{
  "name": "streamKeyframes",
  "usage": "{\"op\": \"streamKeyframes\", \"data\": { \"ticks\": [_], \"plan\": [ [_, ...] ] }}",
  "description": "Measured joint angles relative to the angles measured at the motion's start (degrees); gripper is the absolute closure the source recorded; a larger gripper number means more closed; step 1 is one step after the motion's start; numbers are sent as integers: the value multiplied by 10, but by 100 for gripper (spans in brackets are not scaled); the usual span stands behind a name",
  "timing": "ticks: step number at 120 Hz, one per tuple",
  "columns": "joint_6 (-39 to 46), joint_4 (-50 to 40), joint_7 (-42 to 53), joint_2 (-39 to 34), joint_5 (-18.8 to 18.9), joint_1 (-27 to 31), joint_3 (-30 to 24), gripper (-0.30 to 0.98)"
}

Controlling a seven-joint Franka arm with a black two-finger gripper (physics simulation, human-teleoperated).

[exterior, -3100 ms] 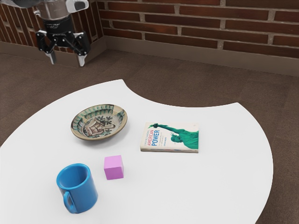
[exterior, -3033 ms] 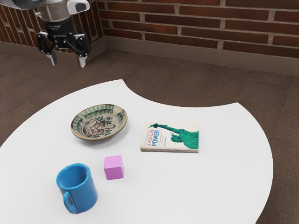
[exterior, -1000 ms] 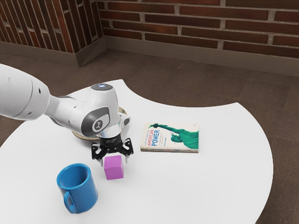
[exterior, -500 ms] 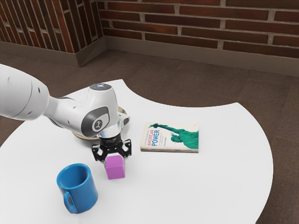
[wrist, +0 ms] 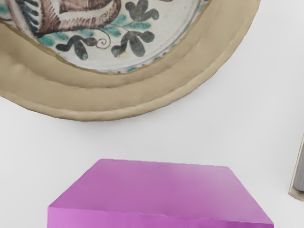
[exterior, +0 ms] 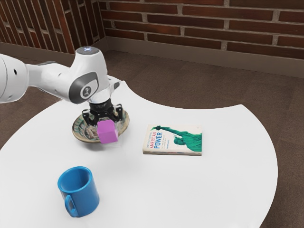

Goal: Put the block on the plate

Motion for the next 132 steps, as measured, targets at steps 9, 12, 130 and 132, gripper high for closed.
{"op": "streamKeyframes", "data": {
  "ticks": [9, 12, 130, 132],
  "plan": [
    [-10, 40, 11, 24, 12, 40, 2, 30],
    [-12, 55, 15, 36, 14, 53, 1, 30],
    [-183, 139, 200, -62, -33, 50, -42, 1],
    [-187, 134, 202, -68, -32, 47, -42, 1]
  ]
}}
